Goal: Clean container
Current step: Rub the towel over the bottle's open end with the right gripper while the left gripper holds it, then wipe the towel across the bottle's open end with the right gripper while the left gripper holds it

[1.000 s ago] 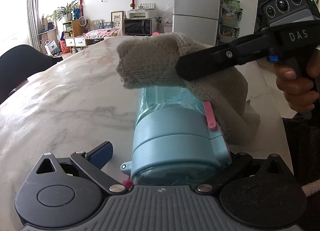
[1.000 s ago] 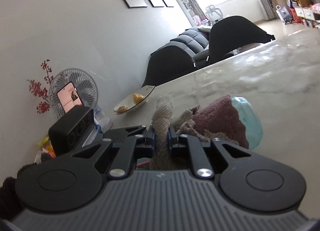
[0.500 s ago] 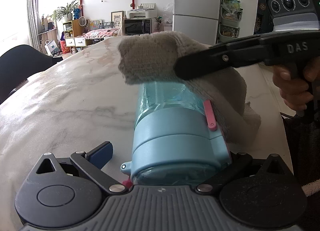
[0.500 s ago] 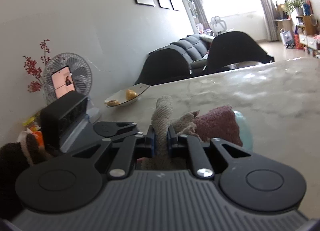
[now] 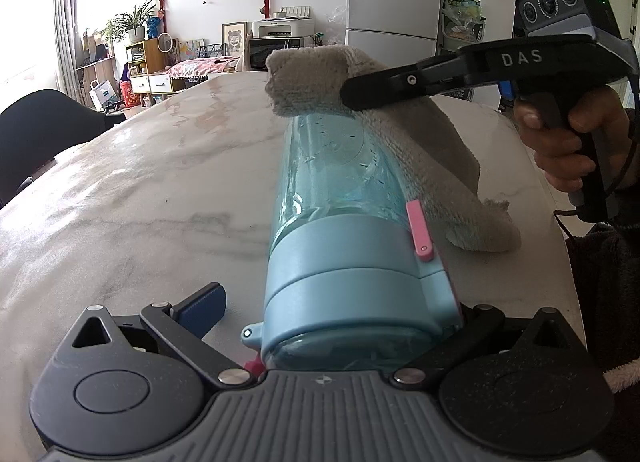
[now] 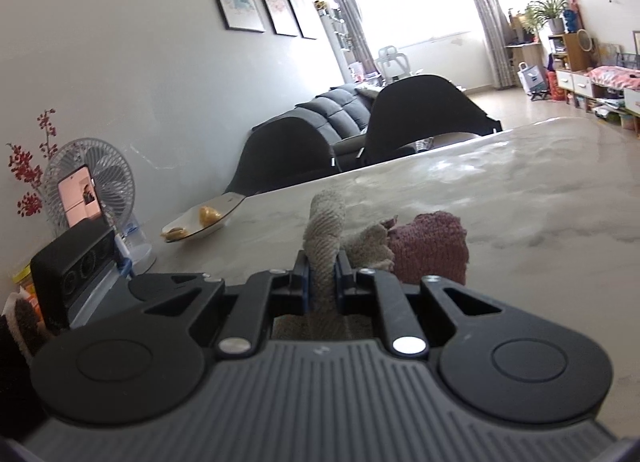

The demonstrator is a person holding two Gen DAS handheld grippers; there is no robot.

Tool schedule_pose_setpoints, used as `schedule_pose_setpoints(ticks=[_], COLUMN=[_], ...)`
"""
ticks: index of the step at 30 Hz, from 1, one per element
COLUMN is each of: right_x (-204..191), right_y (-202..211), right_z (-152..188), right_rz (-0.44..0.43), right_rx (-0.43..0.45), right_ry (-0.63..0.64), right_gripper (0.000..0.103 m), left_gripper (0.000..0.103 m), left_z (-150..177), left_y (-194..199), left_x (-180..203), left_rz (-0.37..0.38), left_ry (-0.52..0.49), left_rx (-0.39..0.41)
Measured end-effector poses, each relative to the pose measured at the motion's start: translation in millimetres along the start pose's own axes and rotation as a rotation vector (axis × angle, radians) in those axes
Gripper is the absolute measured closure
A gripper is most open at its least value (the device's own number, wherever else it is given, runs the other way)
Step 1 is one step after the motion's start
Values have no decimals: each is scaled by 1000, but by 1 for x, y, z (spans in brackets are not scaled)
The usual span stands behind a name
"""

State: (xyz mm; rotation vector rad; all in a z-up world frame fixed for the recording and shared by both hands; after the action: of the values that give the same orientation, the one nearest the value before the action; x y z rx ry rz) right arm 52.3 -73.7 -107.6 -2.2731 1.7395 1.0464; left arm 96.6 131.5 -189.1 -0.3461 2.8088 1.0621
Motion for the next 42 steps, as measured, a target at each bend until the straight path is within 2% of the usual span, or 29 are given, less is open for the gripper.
schedule_pose_setpoints(ticks=[12,16,30,36,42], right_x=[4,-1,-37,-49,-39], right_y=[3,1,-6,-9,-10], right_z=[-2,1,19,24,17], right_rz=[49,51,-80,-93,-100], right_rx=[12,7,-107,-118,-117], right_ry=[20,62,142,185,134], right_gripper=[92,88,88,88,90], left_gripper=[0,0,0,0,0], left_z=[0,0,1,0,1], left_y=[0,0,1,1,2], left_x=[0,0,-1,-1,-1], left_rz=[0,0,0,0,0], left_ry=[0,0,0,0,0], left_rx=[0,0,0,0,0])
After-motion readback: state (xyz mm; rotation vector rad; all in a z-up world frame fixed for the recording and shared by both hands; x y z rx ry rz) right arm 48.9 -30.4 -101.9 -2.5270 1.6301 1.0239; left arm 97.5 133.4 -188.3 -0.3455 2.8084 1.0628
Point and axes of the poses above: each gripper's, at about its wrist camera, not at the fingertips, and y roughly against the way its jaws point, x to its right, z to its underside, the point moved 1 cm from there along -y, roughly the way its jaws point, and after that the axes turned 15 degrees about -y, right-handed, at the moved point
